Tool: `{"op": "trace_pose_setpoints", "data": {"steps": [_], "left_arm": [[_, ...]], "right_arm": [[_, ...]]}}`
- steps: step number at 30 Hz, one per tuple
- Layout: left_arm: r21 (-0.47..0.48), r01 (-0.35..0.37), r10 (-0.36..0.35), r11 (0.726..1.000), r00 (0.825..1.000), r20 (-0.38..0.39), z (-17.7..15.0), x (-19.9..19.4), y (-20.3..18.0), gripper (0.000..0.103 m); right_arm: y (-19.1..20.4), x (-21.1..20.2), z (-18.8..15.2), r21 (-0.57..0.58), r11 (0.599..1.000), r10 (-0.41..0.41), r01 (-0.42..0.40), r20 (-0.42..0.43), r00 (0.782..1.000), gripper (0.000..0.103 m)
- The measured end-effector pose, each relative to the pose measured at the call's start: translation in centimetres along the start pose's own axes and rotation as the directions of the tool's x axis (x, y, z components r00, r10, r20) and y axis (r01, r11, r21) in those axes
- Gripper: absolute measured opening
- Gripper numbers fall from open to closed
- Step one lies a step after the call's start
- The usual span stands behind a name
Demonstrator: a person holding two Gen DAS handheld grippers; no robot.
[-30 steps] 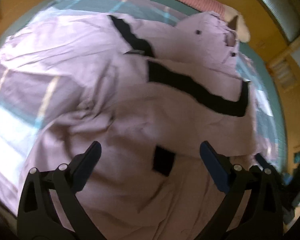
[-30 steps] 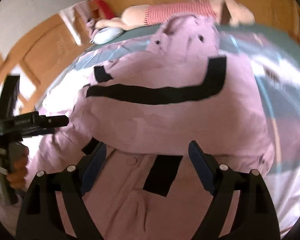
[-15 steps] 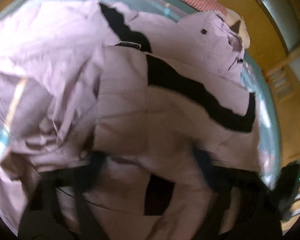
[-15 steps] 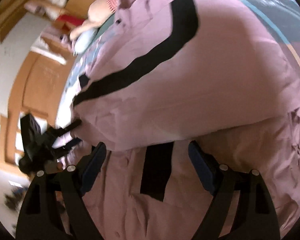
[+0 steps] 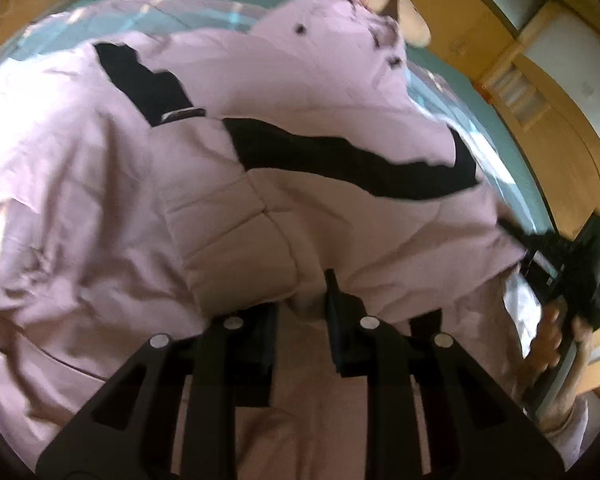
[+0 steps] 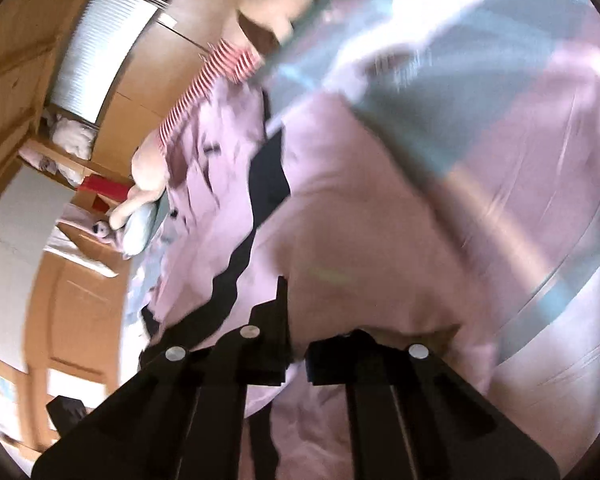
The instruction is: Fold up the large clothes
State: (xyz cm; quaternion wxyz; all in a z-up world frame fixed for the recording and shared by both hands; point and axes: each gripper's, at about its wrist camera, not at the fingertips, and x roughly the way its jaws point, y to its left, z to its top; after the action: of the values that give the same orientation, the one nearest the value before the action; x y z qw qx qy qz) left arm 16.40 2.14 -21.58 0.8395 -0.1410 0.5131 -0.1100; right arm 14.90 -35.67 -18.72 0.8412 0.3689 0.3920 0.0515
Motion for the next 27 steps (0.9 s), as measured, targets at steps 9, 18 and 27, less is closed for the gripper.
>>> {"op": "trace_pose_setpoints", "data": {"steps": [9, 18, 27], "left_arm": [[-0.009, -0.138, 0.138, 0.990, 0.990, 0.015, 0.8, 1.3, 1.1, 0.022], [-0.007, -0.198, 0.198, 0.980, 0.979, 0.047, 1.1, 0.9, 1.4, 0.023], [0.052, -0.267, 0.264, 0.962, 0.962, 0.067, 0.5, 1.4, 0.6, 0.024]], "right_arm": [[2.2, -0.5, -2.9, -0.261, 0.960, -0.119, 0.101, -0.053, 0.991, 0.007], [3.5, -2.2, -3.5, -0.290, 0.942, -0.199, 0.171, -0.068, 0.978, 0.057], [5.7, -4.3, -4.3, -0.474, 0.770, -0.318, 0.428, 0.297, 0.900, 0.057]]}}
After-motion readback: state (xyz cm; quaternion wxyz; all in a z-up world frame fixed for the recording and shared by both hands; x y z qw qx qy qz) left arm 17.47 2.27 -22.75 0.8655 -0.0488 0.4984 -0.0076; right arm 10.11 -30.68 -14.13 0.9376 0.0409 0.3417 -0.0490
